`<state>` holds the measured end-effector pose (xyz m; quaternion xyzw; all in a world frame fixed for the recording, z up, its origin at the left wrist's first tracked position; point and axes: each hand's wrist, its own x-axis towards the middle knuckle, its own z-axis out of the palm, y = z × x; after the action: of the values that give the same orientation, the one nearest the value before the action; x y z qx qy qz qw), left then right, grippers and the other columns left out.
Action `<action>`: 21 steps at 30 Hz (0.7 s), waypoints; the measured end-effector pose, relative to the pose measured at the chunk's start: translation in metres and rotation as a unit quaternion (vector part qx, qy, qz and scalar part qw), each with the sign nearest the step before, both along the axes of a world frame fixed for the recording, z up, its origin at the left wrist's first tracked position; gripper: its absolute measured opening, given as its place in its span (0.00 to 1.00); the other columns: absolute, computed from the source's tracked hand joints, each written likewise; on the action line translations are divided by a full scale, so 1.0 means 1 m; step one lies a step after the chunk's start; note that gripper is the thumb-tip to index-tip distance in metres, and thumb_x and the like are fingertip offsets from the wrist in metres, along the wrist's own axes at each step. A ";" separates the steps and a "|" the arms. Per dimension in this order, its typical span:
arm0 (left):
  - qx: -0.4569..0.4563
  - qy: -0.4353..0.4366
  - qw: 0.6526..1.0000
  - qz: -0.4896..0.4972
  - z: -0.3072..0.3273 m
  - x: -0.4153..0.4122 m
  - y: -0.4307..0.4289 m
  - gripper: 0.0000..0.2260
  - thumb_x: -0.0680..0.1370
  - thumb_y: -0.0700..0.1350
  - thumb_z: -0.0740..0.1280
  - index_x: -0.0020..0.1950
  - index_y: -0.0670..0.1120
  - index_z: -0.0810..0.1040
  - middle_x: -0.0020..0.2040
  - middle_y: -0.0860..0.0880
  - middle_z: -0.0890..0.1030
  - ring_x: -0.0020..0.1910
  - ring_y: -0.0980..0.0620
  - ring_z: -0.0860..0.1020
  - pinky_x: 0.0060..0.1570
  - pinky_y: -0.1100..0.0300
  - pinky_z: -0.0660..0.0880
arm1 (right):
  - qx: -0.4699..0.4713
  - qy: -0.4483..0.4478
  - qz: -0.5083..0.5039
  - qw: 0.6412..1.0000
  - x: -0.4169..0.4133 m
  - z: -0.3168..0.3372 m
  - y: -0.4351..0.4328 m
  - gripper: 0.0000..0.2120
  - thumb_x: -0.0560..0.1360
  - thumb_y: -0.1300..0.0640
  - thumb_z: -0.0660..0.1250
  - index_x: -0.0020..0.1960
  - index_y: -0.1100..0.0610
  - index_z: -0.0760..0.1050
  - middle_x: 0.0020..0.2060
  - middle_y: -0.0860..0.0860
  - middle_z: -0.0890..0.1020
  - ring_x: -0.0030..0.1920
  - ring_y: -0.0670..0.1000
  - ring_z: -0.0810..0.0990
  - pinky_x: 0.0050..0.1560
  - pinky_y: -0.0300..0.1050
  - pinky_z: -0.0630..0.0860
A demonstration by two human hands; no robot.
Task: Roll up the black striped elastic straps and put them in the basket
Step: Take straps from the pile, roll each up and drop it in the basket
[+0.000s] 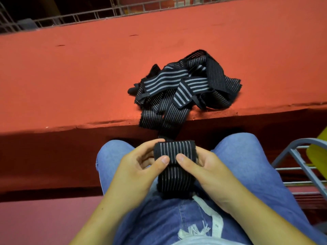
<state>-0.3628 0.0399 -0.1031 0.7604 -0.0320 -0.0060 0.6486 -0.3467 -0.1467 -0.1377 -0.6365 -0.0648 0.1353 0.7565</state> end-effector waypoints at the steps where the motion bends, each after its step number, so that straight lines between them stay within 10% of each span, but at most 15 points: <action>1: 0.009 -0.007 1.000 0.001 0.001 0.000 0.000 0.16 0.77 0.35 0.71 0.62 0.50 0.81 0.54 0.55 0.87 0.56 0.58 0.84 0.54 0.70 0.76 | 0.002 0.003 -0.002 1.000 0.000 0.002 0.001 0.19 0.75 0.47 0.70 0.62 0.56 0.82 0.55 0.54 0.88 0.58 0.52 0.87 0.57 0.45 0.82; 15: -0.007 -0.028 0.999 -0.030 0.006 0.001 -0.004 0.17 0.72 0.46 0.72 0.60 0.47 0.83 0.54 0.52 0.87 0.56 0.54 0.85 0.53 0.68 0.78 | -0.013 -0.012 -0.036 0.999 0.000 0.006 -0.003 0.18 0.76 0.39 0.69 0.57 0.50 0.85 0.53 0.55 0.89 0.57 0.56 0.87 0.65 0.63 0.80; 21: 0.038 -0.054 0.998 0.002 0.009 0.003 0.000 0.17 0.76 0.36 0.73 0.60 0.55 0.83 0.53 0.55 0.87 0.55 0.53 0.84 0.55 0.66 0.78 | 0.024 0.064 -0.001 0.998 0.002 0.002 -0.003 0.45 0.63 0.19 0.70 0.59 0.58 0.85 0.57 0.66 0.85 0.62 0.68 0.83 0.70 0.72 0.73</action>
<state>-0.3594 0.0397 -0.0937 0.7836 -0.0651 0.0355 0.6168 -0.3448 -0.1496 -0.1362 -0.6085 -0.0184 0.1736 0.7741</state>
